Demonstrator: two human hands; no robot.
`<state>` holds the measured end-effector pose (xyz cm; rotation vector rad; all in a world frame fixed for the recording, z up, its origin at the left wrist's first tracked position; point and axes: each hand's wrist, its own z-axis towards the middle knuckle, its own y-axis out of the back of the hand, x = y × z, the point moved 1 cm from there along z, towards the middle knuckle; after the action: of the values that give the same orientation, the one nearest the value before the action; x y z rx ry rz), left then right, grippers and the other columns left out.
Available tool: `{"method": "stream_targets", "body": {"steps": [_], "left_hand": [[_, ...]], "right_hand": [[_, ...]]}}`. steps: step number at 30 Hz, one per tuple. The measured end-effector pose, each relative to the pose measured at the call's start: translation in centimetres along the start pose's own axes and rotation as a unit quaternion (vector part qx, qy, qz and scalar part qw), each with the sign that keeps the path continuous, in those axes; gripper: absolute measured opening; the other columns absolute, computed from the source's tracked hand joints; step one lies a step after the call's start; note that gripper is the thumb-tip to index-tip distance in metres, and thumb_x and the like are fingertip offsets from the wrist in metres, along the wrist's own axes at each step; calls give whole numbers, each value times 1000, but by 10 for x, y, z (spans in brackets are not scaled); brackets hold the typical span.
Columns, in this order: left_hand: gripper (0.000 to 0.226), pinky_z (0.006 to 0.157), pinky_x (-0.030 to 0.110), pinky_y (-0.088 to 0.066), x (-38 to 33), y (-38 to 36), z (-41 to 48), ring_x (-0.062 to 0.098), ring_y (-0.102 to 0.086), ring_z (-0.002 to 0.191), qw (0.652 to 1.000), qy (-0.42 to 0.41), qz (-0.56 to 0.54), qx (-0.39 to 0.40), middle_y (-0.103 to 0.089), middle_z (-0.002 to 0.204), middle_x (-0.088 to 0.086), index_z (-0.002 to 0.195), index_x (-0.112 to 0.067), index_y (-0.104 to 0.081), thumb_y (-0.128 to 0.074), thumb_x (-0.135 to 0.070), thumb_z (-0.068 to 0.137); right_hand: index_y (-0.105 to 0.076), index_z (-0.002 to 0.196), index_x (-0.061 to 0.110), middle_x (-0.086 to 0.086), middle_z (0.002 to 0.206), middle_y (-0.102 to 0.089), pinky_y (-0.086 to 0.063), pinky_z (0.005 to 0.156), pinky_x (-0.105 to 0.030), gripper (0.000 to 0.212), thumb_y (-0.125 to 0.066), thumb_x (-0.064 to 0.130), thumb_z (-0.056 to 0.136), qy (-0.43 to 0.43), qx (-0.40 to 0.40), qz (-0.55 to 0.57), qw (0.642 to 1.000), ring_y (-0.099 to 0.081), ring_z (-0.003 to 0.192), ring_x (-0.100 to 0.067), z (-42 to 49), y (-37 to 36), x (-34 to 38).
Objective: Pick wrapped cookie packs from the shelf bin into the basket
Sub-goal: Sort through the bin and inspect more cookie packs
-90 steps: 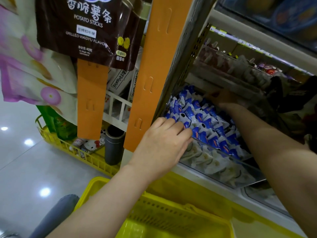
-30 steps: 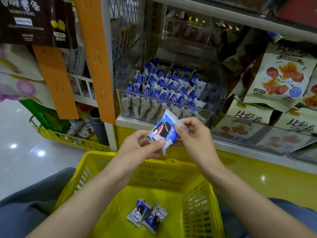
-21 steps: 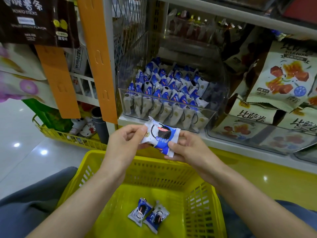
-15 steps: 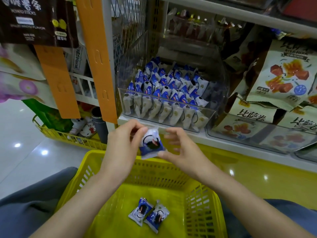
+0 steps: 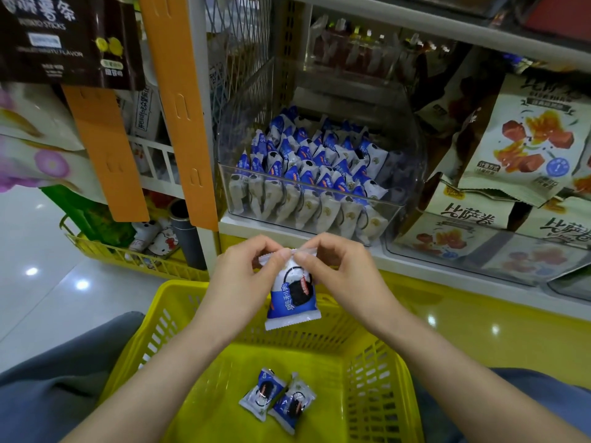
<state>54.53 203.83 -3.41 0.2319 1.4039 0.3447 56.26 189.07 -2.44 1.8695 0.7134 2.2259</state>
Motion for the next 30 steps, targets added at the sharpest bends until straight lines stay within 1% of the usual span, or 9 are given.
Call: {"method": "stream_targets", "body": {"steps": [3, 6, 8, 10, 15, 18, 20, 24, 30], "left_hand": [[18, 72, 47, -50, 2, 0, 2, 20, -58, 70, 995, 67, -61, 29, -67, 78, 17, 72, -15, -63, -59, -21, 88], [17, 74, 50, -50, 3, -1, 4, 22, -58, 71, 992, 87, -83, 46, -65, 81, 22, 73, -14, -64, -58, -21, 88], [9, 71, 40, -51, 5, -3, 3, 21, -61, 76, 994, 71, -73, 33, -66, 80, 13, 79, -17, -62, -60, -21, 87], [10, 62, 15, -47, 7, -4, 3, 12, -60, 78, 998, 53, -33, -4, -62, 86, -3, 85, -23, -54, -64, -20, 84], [18, 69, 6, -39, 7, -9, -6, 0, -51, 85, 992, -47, 113, -3, -52, 96, -15, 101, -29, -47, -59, -29, 87], [14, 71, 12, -46, 6, -17, -9, 0, -56, 83, 998, 26, -12, 60, -60, 97, -12, 98, -31, -52, -55, -37, 86], [15, 75, 25, -52, 4, -20, -8, 9, -62, 84, 988, 95, -95, 73, -62, 100, -2, 101, -27, -52, -56, -31, 87], [19, 65, 20, -54, 2, -18, -2, 6, -66, 81, 950, 175, -253, 54, -66, 101, 5, 109, -15, -55, -48, -22, 94], [29, 93, 40, -50, 4, -20, -4, 18, -64, 106, 932, 181, -304, 72, -68, 114, 4, 118, -19, -56, -49, -29, 91]], "right_hand": [[-59, 80, 27, 9, 81, -57, -51, 68, -32, 7, -62, 26, 87, 105, -20, -145, 984, -57, 75, -9, -6, 0, 3], [-60, 85, 21, 9, 83, -53, -51, 62, -36, 8, -60, 28, 88, 177, -37, -245, 953, -55, 72, -10, -8, 2, 3], [-61, 84, 22, 12, 80, -54, -50, 61, -32, 8, -60, 29, 88, 160, -60, -238, 956, -54, 70, -7, -8, 2, 3], [-61, 80, 22, 12, 77, -56, -47, 62, -25, 9, -61, 27, 88, 112, -96, -188, 971, -55, 70, -4, -6, 2, 1], [-59, 75, 19, 5, 62, -61, -55, 56, -28, 16, -57, 24, 90, -36, -146, -26, 988, -59, 60, -7, 1, 6, -1], [-60, 73, 14, 3, 63, -62, -52, 51, -20, 18, -58, 22, 90, -60, -117, 66, 989, -59, 58, -6, 2, 2, 1], [-65, 83, 13, 4, 74, -66, -53, 60, -18, 16, -54, 20, 92, -50, -65, 104, 991, -62, 69, -4, 1, 0, 3], [-62, 98, 26, 9, 99, -67, -50, 80, -18, 16, -59, 14, 89, -17, -18, 59, 998, -62, 91, -3, 1, -2, 4], [-60, 104, 29, 7, 108, -58, -54, 74, -21, 28, -71, 21, 79, -10, -31, 6, 999, -60, 92, -3, -3, -5, 0]]}}
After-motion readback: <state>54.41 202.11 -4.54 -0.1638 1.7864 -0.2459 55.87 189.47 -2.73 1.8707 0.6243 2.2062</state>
